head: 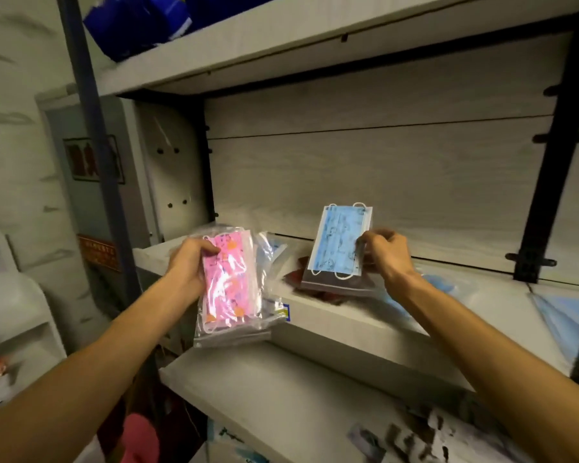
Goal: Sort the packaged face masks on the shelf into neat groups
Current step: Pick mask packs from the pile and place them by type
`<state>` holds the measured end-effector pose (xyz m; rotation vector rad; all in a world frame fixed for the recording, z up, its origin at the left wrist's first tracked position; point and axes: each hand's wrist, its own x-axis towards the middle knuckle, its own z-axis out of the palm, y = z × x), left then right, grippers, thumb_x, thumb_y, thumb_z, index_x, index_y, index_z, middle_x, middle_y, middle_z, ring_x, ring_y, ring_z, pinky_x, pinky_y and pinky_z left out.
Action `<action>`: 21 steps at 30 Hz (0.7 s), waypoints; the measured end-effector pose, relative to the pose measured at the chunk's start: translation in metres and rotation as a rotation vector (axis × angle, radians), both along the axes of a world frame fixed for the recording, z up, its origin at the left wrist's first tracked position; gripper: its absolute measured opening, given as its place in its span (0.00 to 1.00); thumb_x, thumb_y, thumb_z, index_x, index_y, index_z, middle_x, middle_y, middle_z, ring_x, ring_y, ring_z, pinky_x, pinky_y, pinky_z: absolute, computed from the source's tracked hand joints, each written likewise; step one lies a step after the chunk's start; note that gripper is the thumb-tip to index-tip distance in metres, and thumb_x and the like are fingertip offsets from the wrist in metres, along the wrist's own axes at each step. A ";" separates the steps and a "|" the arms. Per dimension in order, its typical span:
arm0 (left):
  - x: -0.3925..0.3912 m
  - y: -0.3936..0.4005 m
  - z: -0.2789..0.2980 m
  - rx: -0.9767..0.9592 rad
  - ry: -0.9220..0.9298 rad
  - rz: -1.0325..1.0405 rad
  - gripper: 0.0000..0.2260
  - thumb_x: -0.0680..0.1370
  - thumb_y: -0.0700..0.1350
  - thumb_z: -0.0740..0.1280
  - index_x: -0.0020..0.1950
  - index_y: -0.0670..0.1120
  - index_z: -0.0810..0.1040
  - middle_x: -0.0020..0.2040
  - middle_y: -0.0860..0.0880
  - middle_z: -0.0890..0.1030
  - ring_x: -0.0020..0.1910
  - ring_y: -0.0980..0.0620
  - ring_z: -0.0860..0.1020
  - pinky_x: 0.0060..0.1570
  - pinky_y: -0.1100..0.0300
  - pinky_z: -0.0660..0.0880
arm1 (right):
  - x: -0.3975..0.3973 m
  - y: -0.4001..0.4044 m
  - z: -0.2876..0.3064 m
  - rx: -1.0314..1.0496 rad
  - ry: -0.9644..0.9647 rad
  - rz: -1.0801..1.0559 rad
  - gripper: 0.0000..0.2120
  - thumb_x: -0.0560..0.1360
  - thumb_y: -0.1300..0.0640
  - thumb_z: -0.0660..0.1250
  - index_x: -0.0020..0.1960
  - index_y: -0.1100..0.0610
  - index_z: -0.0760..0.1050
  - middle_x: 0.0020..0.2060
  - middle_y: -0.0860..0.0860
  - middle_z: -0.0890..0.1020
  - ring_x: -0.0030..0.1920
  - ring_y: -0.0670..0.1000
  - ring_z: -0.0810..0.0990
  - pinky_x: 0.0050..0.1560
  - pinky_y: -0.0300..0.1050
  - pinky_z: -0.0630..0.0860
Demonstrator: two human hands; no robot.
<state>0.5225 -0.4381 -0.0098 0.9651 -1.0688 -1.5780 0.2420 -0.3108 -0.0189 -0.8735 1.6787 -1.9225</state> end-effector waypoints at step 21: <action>-0.161 -0.084 0.040 -0.061 0.095 -0.790 0.20 0.75 0.31 0.57 0.30 0.45 0.80 0.29 0.50 0.80 0.27 0.53 0.81 0.31 0.63 0.80 | -0.096 0.058 -0.010 0.691 0.508 -0.457 0.13 0.73 0.57 0.76 0.54 0.62 0.81 0.44 0.58 0.84 0.42 0.57 0.82 0.43 0.51 0.81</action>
